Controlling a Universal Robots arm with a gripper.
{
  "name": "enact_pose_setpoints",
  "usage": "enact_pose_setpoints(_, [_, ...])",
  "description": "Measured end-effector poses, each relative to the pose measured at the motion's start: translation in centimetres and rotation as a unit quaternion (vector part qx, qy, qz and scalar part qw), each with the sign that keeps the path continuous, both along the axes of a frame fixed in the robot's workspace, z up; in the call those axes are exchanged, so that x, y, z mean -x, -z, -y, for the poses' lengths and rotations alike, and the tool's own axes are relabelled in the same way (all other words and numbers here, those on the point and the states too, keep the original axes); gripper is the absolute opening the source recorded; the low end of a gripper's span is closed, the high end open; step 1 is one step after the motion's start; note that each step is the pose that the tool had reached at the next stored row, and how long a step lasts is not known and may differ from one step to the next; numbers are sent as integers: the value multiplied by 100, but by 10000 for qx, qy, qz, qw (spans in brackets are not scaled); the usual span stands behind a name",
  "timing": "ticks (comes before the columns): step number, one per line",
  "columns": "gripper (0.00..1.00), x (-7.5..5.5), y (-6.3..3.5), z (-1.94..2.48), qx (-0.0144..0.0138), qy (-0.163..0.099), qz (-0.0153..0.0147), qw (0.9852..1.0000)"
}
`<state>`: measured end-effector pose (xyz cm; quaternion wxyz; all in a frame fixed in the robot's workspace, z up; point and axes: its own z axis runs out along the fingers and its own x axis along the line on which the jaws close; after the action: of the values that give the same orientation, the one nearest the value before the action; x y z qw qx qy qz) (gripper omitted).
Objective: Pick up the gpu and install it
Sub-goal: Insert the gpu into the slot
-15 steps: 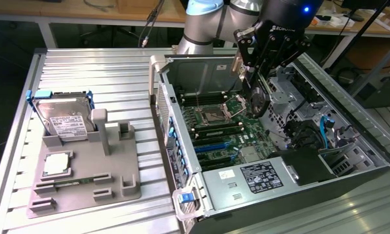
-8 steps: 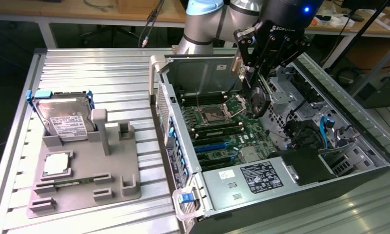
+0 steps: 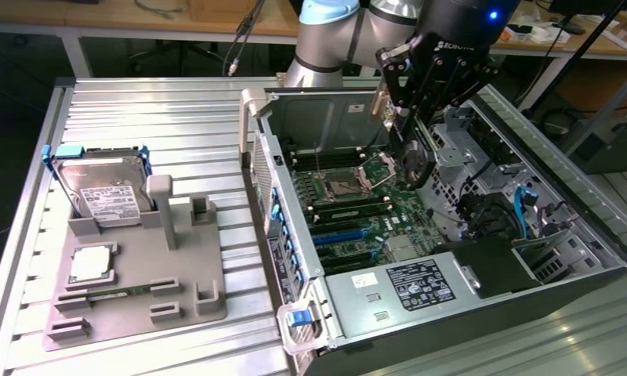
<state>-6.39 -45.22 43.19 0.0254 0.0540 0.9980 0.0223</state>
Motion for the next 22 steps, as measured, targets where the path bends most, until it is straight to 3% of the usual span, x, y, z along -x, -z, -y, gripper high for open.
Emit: enact_pose_setpoints(22, [27, 0, 0, 0, 0, -174, 0, 9998])
